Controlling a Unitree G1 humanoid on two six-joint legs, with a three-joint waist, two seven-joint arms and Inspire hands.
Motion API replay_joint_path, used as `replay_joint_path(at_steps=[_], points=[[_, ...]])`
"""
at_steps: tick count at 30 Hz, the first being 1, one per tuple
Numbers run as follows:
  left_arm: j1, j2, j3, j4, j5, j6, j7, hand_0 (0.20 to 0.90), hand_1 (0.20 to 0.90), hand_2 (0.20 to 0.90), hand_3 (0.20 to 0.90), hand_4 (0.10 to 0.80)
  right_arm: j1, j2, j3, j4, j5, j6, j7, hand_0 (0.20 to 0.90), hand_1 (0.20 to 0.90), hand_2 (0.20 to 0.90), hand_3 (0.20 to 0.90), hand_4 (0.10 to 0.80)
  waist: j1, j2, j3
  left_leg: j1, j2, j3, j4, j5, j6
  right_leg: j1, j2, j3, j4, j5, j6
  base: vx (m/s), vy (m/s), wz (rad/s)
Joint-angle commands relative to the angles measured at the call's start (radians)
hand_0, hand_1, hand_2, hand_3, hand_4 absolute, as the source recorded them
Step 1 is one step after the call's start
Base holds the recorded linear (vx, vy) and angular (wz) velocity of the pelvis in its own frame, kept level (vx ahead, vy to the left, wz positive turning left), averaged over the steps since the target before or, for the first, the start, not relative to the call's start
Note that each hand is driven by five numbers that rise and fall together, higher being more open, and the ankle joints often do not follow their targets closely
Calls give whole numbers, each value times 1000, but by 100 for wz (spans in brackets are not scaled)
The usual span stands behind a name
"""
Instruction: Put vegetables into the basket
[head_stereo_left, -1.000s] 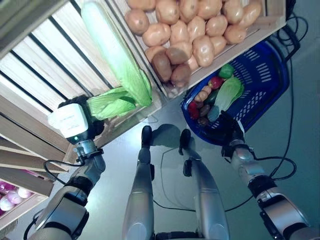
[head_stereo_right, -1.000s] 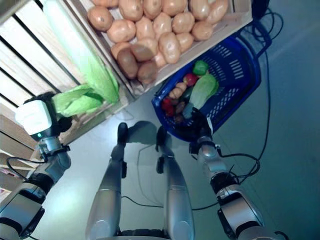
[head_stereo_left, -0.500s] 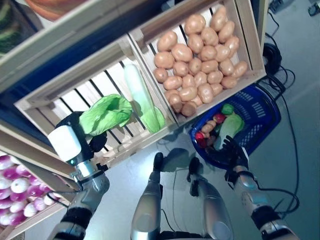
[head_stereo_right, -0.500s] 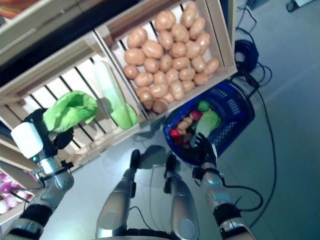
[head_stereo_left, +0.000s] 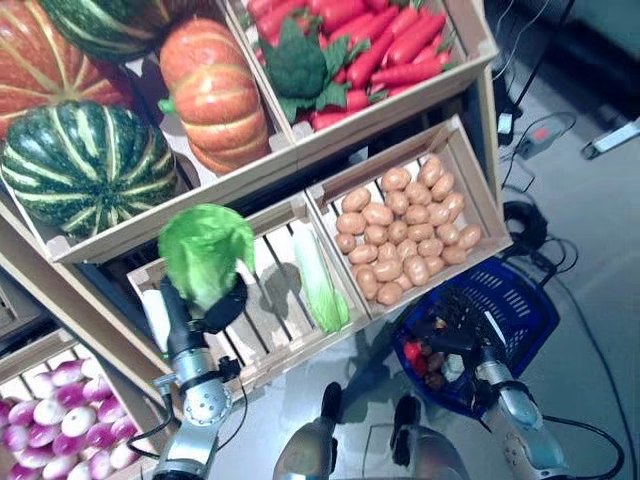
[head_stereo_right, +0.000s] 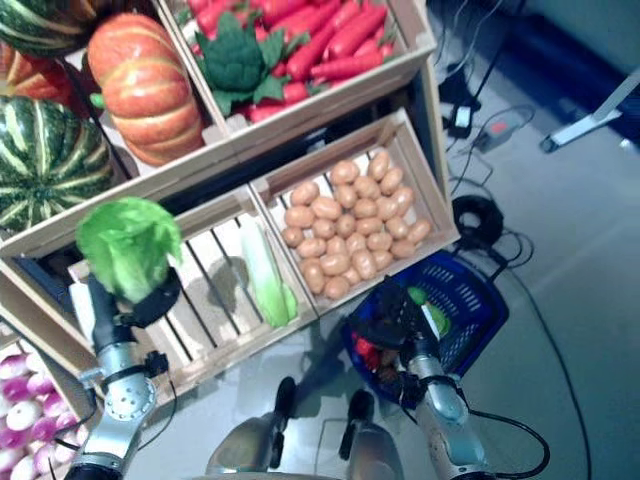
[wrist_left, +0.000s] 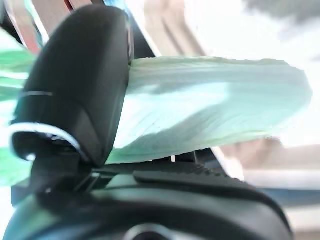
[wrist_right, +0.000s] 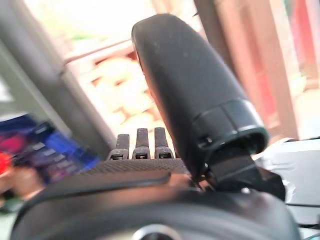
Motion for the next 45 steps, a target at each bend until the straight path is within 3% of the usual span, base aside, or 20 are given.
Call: replay_joint_path(at_steps=[1, 7, 13, 21, 32, 45], points=[[-68, 63, -10, -101, -76, -54, -107, 300, 300, 300, 300, 400, 5, -13, 48, -151, 109, -66, 156, 900, 900, 900, 900, 800, -14, -52, -115, 14, -51, 17, -27, 2, 13, 146, -41, -5, -208, 157, 29, 74, -13, -7], [-153, 55, -164, -99, -237, 36, -352, 300, 300, 300, 300, 400, -49, -26, 129, -210, 204, -20, 225, 900, 900, 900, 900, 800, -37, -60, -149, 54, -47, 33, -38, -18, 25, 160, -39, 21, -214, 161, 38, 25, -3, -3], [-189, 69, -260, -125, -235, 100, -463, 300, 300, 300, 300, 400, -85, -33, 174, -232, 261, 15, 217, 900, 900, 900, 900, 800, -52, -62, -168, 72, -45, 48, -46, -29, 34, 165, -34, 48, -223, 165, 41, 14, 9, -8], [-221, 96, -323, -146, -228, 120, -512, 300, 300, 300, 300, 400, -126, -55, 229, -238, 271, 24, 218, 900, 900, 900, 900, 800, -58, -66, -180, 80, -42, 65, -47, -38, 39, 168, -30, 72, -237, 171, 43, 0, 4, -13], [-236, 124, -379, -186, -150, 99, -540, 300, 300, 300, 300, 400, -152, -49, 262, -241, 289, 30, 127, 900, 900, 900, 900, 800, -57, -64, -199, 80, -41, 70, -47, -44, 41, 172, -31, 82, -247, 171, 46, 3, 5, -4], [-229, 138, -400, -202, -47, 83, -454, 300, 300, 300, 300, 400, -142, 9, 245, -251, 388, -2, -59, 900, 900, 900, 900, 800, -60, -60, -204, 76, -39, 72, -47, -49, 44, 166, -32, 88, -248, 170, 48, 0, 1, -1]])
